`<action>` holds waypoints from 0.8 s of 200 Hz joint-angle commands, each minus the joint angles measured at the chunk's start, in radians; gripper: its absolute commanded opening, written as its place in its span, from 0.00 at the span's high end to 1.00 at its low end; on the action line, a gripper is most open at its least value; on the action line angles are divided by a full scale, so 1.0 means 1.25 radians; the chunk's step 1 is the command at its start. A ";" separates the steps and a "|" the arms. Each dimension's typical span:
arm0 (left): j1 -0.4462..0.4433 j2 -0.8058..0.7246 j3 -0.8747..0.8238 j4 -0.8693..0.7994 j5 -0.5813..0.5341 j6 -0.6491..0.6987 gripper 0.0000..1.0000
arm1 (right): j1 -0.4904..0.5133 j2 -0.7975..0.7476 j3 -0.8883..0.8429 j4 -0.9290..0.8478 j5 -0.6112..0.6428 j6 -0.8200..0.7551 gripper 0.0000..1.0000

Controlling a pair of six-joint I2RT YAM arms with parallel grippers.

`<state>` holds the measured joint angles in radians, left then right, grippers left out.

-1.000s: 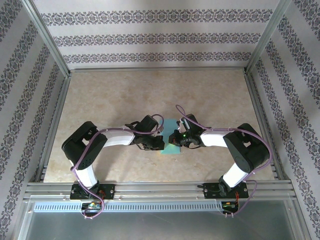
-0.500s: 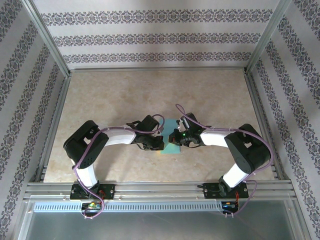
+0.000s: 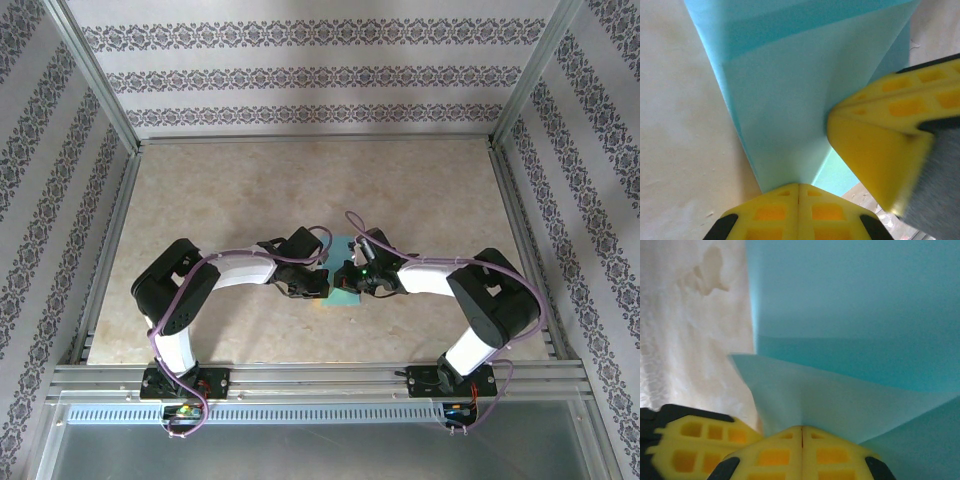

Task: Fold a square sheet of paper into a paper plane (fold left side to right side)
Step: Fold the triangle a second time at the center of the table.

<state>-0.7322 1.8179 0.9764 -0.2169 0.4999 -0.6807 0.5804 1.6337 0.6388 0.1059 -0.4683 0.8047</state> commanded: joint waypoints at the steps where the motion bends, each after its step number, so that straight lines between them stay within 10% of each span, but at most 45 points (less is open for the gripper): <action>1: -0.006 0.034 -0.002 -0.095 -0.086 0.014 1.00 | 0.002 0.022 0.009 0.001 0.026 -0.024 1.00; 160: -0.006 0.057 -0.001 -0.131 -0.087 0.017 1.00 | -0.206 0.065 0.048 -0.039 0.006 -0.123 1.00</action>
<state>-0.7338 1.8355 1.0134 -0.2501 0.4614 -0.6807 0.3824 1.6913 0.6910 0.0864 -0.5327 0.7017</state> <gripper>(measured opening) 0.052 0.060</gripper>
